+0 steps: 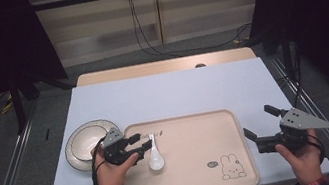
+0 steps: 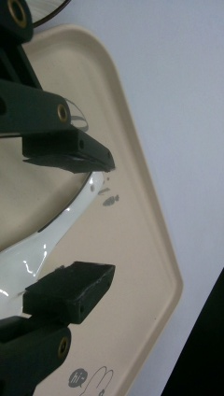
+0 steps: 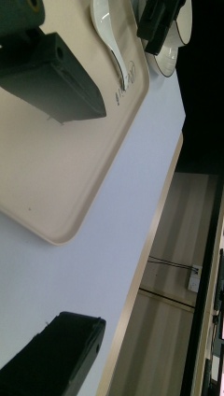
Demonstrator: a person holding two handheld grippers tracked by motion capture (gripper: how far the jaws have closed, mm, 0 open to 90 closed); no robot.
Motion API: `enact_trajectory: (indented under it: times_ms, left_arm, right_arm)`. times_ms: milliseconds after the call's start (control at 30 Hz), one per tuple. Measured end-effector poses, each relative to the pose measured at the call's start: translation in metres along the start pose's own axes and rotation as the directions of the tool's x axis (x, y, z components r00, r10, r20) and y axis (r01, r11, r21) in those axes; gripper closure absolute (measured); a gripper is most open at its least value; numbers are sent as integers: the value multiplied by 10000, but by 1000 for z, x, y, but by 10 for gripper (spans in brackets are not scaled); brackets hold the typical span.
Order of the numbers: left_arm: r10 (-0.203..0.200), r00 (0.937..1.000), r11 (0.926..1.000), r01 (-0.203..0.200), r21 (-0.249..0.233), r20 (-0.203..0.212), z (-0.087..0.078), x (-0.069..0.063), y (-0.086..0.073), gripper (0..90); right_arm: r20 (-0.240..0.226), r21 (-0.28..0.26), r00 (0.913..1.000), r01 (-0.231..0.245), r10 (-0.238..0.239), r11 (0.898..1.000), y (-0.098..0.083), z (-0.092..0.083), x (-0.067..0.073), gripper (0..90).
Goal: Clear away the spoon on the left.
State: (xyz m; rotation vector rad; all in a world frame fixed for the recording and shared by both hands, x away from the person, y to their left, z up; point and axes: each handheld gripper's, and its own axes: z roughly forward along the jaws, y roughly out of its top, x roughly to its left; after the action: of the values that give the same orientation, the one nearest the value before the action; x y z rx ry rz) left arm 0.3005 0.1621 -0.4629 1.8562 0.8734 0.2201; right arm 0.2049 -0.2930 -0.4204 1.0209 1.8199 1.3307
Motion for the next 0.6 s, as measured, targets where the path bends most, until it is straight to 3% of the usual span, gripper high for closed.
enact_trajectory:
  times_ms: [133,500,600]
  left_arm:
    - [96,9999,9997,-94,-213,117,-2,-1,3,401]
    - [271,9996,9972,-275,-696,-65,-12,-4,14,293]
    - [454,9984,9961,-478,-743,-339,-14,-6,16,241]
  right_arm:
    - [49,-4,10000,-31,31,10000,0,0,0,14]
    - [87,-42,9999,-97,98,9999,0,-2,-1,11]
    - [67,-50,9999,-158,159,9999,0,-3,-2,11]
